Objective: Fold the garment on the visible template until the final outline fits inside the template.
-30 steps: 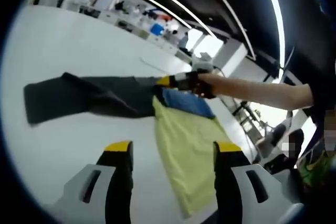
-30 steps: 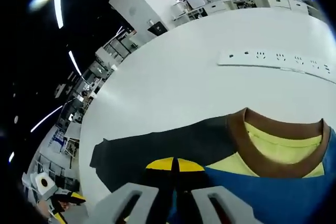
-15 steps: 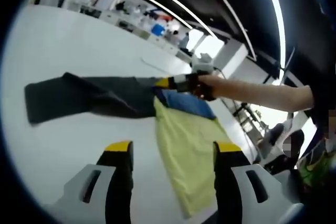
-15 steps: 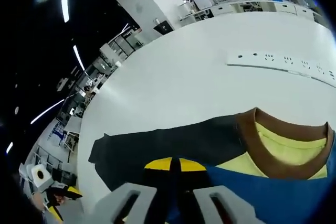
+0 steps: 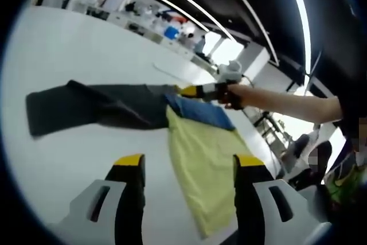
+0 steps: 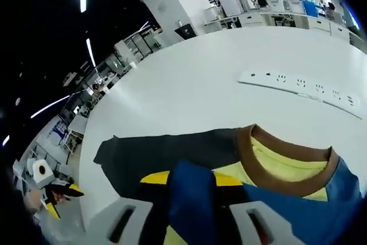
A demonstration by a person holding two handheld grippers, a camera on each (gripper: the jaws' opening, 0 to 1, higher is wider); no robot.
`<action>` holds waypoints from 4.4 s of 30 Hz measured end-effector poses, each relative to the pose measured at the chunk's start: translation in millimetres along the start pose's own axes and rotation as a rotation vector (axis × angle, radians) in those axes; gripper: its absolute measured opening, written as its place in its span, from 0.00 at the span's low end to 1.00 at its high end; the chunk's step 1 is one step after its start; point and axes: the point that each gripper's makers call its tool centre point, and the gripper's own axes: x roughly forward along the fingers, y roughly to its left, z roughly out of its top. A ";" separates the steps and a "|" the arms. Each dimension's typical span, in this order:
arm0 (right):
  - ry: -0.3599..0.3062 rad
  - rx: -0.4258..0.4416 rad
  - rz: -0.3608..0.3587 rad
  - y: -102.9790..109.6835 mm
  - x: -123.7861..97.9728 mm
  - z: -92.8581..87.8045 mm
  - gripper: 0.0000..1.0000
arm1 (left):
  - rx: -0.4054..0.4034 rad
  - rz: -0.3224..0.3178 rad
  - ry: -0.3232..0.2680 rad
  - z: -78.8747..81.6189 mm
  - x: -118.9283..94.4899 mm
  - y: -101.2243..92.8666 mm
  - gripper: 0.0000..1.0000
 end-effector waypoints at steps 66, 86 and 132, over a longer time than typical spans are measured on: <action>-0.185 0.526 -0.121 -100.9 -204.9 -135.4 0.24 | 0.049 -0.027 0.051 1.0 20.8 -21.2 0.89; -0.224 0.668 -0.078 -109.3 -193.9 -139.7 0.07 | 0.043 -0.021 0.080 -6.2 17.8 -18.5 0.88; -0.287 0.657 -0.185 -140.0 -216.1 -139.6 0.00 | 0.033 -0.011 0.092 -10.8 17.9 -14.7 0.84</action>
